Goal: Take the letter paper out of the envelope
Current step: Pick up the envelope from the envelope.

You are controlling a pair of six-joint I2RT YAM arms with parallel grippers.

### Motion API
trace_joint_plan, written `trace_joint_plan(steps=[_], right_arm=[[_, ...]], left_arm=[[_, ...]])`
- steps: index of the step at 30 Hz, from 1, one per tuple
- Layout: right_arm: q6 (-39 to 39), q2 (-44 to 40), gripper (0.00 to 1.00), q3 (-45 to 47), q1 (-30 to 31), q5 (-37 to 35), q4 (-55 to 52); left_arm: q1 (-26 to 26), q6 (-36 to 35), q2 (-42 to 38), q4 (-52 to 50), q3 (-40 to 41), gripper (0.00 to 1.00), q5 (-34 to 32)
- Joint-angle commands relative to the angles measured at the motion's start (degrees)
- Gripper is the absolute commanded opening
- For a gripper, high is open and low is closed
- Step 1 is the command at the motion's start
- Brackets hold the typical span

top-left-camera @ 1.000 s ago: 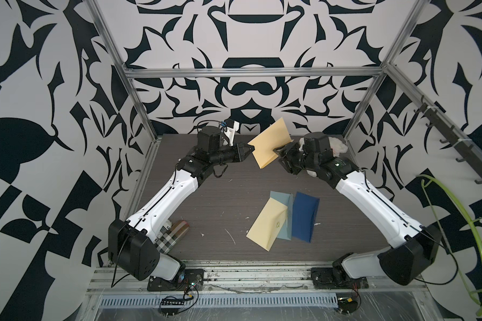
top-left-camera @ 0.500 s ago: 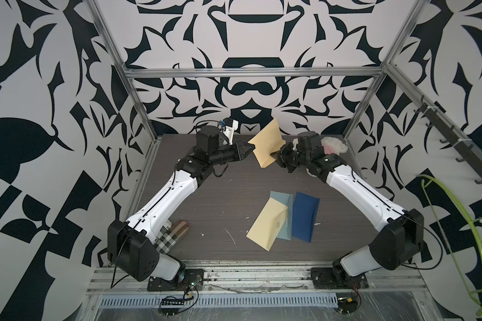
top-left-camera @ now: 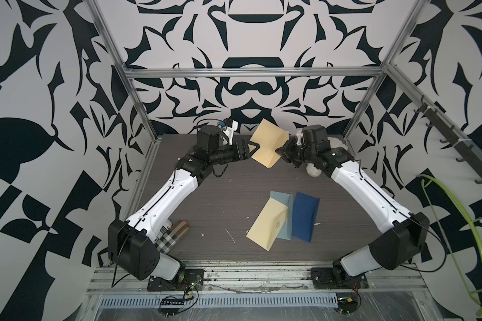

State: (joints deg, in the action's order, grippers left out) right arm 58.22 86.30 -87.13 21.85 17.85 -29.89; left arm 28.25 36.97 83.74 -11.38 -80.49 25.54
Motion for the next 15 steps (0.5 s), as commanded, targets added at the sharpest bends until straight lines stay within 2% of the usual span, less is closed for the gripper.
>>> trace_joint_plan(steps=[1,4,7,11,15], right_arm=[[-16.40,-1.67,0.00,-5.38,-2.64,7.43,-6.68],[-28.14,-1.22,0.00,-8.53,-4.97,14.12,-13.39],[-35.57,-1.26,0.00,-9.11,-6.57,20.28,-17.22],[-38.09,-0.77,0.00,-9.04,-8.12,29.68,-17.56],[-34.46,-0.44,0.00,-7.48,-8.14,38.05,-11.21]], left_arm=[[-2.84,-4.34,-0.03,-4.23,-2.63,0.93,1.01],[-5.53,-6.81,0.91,-5.32,-3.18,0.93,6.81],[-7.71,-7.09,2.64,-3.93,-2.31,0.93,14.18],[-8.90,-7.01,5.59,-3.83,-1.53,0.90,21.82],[-9.00,-3.61,6.94,0.73,1.21,0.90,27.20]])
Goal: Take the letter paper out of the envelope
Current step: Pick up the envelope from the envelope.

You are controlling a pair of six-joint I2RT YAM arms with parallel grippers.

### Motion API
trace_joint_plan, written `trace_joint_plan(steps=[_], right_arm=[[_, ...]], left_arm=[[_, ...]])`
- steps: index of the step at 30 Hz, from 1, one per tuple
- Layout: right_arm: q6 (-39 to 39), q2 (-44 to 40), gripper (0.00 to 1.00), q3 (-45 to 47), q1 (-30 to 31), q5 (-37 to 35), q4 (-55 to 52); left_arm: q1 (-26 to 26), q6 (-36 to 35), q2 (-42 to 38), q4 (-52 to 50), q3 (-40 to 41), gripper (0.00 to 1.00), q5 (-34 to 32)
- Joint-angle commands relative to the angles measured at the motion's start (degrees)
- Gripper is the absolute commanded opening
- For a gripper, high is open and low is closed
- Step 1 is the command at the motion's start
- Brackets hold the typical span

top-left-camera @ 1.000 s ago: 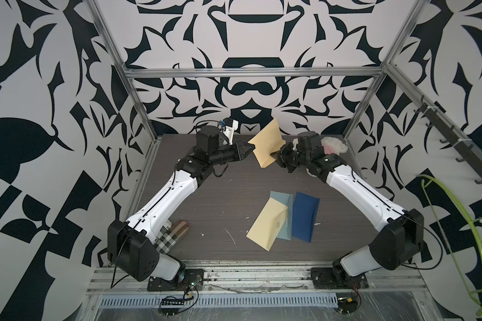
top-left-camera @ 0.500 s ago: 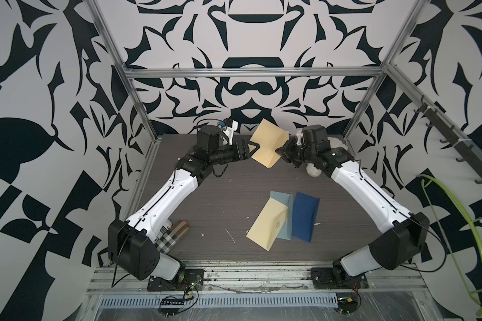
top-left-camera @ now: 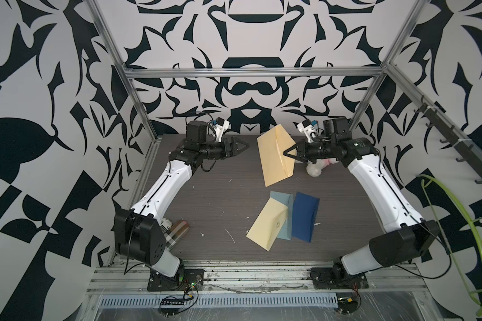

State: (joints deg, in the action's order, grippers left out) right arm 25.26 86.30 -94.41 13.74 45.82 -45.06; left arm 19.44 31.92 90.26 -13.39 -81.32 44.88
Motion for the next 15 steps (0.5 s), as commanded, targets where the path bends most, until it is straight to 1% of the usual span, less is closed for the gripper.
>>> trace_joint_plan(steps=[1,3,7,10,15], right_arm=[[-0.24,-0.30,0.00,0.42,-0.03,11.44,5.69],[2.35,-0.24,0.00,1.60,-0.16,14.03,9.42],[10.41,0.26,0.00,4.42,-0.73,18.98,19.02],[12.99,1.15,0.00,5.11,-0.73,20.25,22.23],[17.42,2.19,0.00,6.69,-0.91,21.64,28.67]], left_arm=[[-0.20,3.01,0.06,5.49,3.25,0.91,8.77],[-0.20,5.25,-0.66,9.34,5.19,0.91,9.53],[-0.20,6.67,-1.37,11.75,7.13,0.92,10.57],[-0.20,11.83,-2.20,18.90,9.82,0.93,11.55],[0.44,17.08,-3.24,25.96,12.86,0.90,12.23]])
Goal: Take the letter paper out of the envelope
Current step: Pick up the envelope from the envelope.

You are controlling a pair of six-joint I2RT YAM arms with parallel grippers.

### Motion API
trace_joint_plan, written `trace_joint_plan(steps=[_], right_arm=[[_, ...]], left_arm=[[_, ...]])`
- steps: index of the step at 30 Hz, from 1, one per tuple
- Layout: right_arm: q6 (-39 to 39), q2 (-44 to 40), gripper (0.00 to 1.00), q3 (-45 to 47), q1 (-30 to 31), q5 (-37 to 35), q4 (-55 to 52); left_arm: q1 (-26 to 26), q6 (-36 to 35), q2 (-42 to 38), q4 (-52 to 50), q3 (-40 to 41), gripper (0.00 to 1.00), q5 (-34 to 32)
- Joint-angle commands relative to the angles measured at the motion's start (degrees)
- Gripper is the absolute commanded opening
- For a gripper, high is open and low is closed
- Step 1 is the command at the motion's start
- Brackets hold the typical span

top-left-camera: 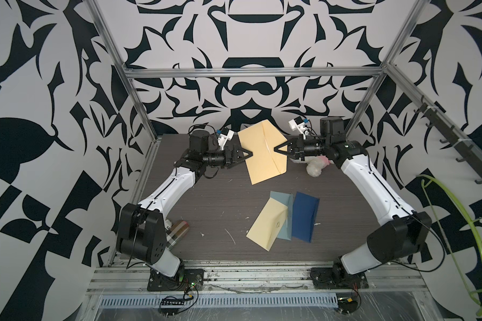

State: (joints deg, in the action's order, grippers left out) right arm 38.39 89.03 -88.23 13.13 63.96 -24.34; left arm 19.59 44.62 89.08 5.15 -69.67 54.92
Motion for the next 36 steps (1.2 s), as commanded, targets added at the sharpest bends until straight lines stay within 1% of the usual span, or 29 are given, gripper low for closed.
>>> trace_joint_plan(steps=[1,4,5,8,11,14,15,16,17,21,23,25,28,32,36], right_arm=[[5.26,-0.21,0.00,0.69,-0.29,3.83,9.17],[8.35,0.60,0.00,1.32,-0.29,4.71,13.28],[10.00,0.74,0.00,1.87,-0.29,5.09,15.37],[14.41,1.27,0.00,3.09,-0.30,6.17,21.07],[16.39,1.28,0.00,4.22,-0.29,6.26,23.62],[18.53,0.99,0.00,5.66,-0.31,6.28,26.64],[18.65,1.03,0.00,5.85,-0.38,6.35,26.96],[18.65,1.11,0.00,5.87,-0.46,6.35,26.89],[18.62,1.14,0.00,5.95,-0.62,6.28,26.76],[18.06,0.73,0.00,6.87,-2.36,6.26,26.48],[16.68,0.32,0.07,6.97,-3.45,6.27,24.81],[13.27,-0.08,0.16,6.56,-4.08,6.10,20.98],[8.97,0.21,0.25,5.88,-4.23,5.85,15.87],[8.50,0.01,0.28,7.70,-4.21,5.30,16.18],[8.81,-0.08,0.31,8.03,-4.08,5.38,16.63]], left_arm=[[0.44,5.13,-2.34,8.18,1.63,0.89,2.40],[0.70,7.41,-3.05,10.55,2.63,0.86,2.15],[0.69,8.01,-3.10,11.04,2.61,0.80,2.15],[0.70,9.18,-2.85,11.46,2.21,0.68,1.85],[0.71,11.00,-2.47,13.38,1.92,0.47,1.74],[0.71,12.31,-2.38,14.69,1.63,0.17,1.52],[0.71,12.57,-2.34,14.80,1.51,0.08,1.48],[0.65,12.98,-2.29,15.01,1.42,0.01,1.28],[0.60,13.42,-2.28,15.26,1.36,0.00,1.25],[0.62,16.10,-1.71,17.70,1.03,0.00,2.67],[0.61,17.27,-1.54,18.53,0.77,0.00,3.46],[0.61,18.61,-1.41,19.52,0.51,0.00,4.04],[0.62,21.08,-1.04,22.03,0.50,0.00,4.41],[0.60,24.95,0.01,26.20,0.18,0.00,4.83],[0.62,25.91,0.77,26.82,-0.97,0.00,5.22]])
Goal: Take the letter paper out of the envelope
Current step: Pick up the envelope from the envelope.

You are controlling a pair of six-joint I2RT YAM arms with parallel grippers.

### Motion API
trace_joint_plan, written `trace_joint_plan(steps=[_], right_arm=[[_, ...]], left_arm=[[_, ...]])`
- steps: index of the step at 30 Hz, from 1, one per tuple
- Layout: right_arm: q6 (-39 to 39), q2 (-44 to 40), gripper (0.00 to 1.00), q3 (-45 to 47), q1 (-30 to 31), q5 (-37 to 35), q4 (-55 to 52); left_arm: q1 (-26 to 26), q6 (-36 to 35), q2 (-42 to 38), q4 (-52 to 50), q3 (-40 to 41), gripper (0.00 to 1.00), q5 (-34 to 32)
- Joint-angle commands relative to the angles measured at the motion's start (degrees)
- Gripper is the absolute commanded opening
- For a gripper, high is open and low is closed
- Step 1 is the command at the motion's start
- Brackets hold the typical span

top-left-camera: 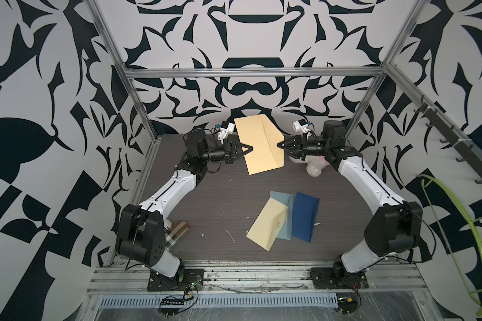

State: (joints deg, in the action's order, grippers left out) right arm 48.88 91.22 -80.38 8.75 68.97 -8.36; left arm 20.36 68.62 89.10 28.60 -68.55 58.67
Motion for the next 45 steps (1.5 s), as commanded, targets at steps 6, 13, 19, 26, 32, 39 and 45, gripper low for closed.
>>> trace_joint_plan(steps=[6,13,19,26,32,39,45], right_arm=[[3.39,-2.56,0.33,2.75,1.92,0.55,7.18],[4.15,-2.85,0.34,4.72,2.48,0.17,8.58],[11.40,-3.58,0.34,5.41,3.50,-0.36,17.07],[14.13,-4.29,0.34,6.43,4.57,-0.53,19.52],[14.31,-4.75,0.30,7.34,5.65,-1.56,19.96],[18.45,-5.74,0.27,7.82,6.01,-1.98,24.53],[21.06,-6.63,0.22,8.56,6.63,-2.39,26.82]], left_arm=[[-0.06,2.23,2.12,3.51,-3.67,0.00,1.35],[0.03,3.41,3.29,4.38,-6.21,0.00,1.42],[0.13,3.19,3.91,3.93,-6.24,0.00,1.79],[0.20,2.13,4.24,2.52,-7.18,0.00,1.90],[0.20,2.13,4.59,2.45,-8.02,0.00,1.93],[0.21,1.44,4.67,2.02,-7.39,0.00,1.84],[0.20,0.54,4.77,1.28,-7.38,0.00,1.62]])
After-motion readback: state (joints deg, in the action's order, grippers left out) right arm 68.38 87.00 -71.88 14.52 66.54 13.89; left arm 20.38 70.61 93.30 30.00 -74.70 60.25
